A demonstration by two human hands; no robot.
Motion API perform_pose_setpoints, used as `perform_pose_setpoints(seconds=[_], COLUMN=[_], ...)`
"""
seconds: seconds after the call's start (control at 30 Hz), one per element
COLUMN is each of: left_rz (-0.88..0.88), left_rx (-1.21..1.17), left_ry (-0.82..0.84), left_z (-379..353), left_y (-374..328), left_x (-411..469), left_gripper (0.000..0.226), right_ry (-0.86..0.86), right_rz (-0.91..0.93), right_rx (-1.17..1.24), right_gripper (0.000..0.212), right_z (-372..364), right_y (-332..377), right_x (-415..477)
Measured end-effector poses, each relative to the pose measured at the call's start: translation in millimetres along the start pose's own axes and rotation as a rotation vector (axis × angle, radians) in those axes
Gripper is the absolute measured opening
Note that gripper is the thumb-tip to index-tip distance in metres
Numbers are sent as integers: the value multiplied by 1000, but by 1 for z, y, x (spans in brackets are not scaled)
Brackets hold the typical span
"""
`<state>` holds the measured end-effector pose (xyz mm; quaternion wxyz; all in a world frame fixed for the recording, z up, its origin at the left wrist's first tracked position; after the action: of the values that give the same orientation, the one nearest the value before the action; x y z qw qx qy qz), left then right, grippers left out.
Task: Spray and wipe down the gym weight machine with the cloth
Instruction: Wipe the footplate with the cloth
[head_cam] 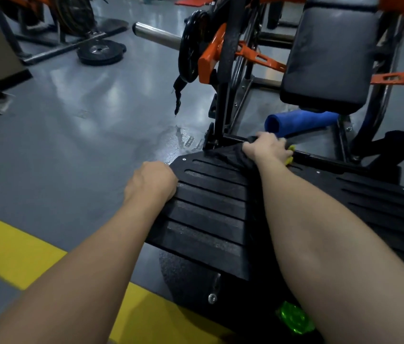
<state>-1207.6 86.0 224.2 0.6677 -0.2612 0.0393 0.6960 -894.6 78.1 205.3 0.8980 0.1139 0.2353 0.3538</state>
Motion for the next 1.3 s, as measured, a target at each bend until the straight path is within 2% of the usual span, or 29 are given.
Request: perform_pose_setpoints(seconds=[0.17, 0.3, 0.37, 0.6, 0.7, 0.87, 0.97, 1.07, 1.17, 1.3], left_rz=[-31, -48, -48, -56, -80, -144, -217, -371, -509, -598], left_rx=[24, 18, 15, 40, 44, 74, 116, 146, 190, 141], left_ry=[2, 19, 26, 55, 46, 32, -22, -133, -205, -101], left_z=[4, 5, 5, 6, 8, 10, 12, 14, 12, -15], left_y=[-3, -4, -5, -5, -6, -3, -12, -20, -36, -66], left_x=[-3, -8, -9, -18, -25, -30, -33, -38, -53, -90], left_gripper=[44, 43, 42, 39, 40, 38, 39, 40, 32, 31], right_ry=[209, 229, 237, 187, 132, 68, 29, -20, -47, -93], right_rz=[397, 466, 472, 375, 300, 185, 110, 84, 47, 21], right_rx=[-9, 45, 83, 169, 218, 167, 170, 127, 39, -44], right_gripper=[50, 56, 53, 46, 50, 40, 45, 33, 30, 38], right_z=[-45, -42, -34, -7, 6, 23, 32, 33, 34, 34], right_y=[86, 71, 51, -38, -70, -114, -138, -138, -130, -122], right_x=[-41, -76, -97, -180, -214, -261, -275, -277, -271, -255])
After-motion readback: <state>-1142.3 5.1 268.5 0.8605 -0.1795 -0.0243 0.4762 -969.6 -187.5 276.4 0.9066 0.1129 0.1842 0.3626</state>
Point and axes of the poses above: each hand's wrist, its own x-axis towards the middle knuckle, its own z-axis out of the back of the hand, y = z × x, the point moved 7 cm from there along x, towards the middle knuckle, and after that the axes turned 14 degrees about y, right-handed, at the moved point
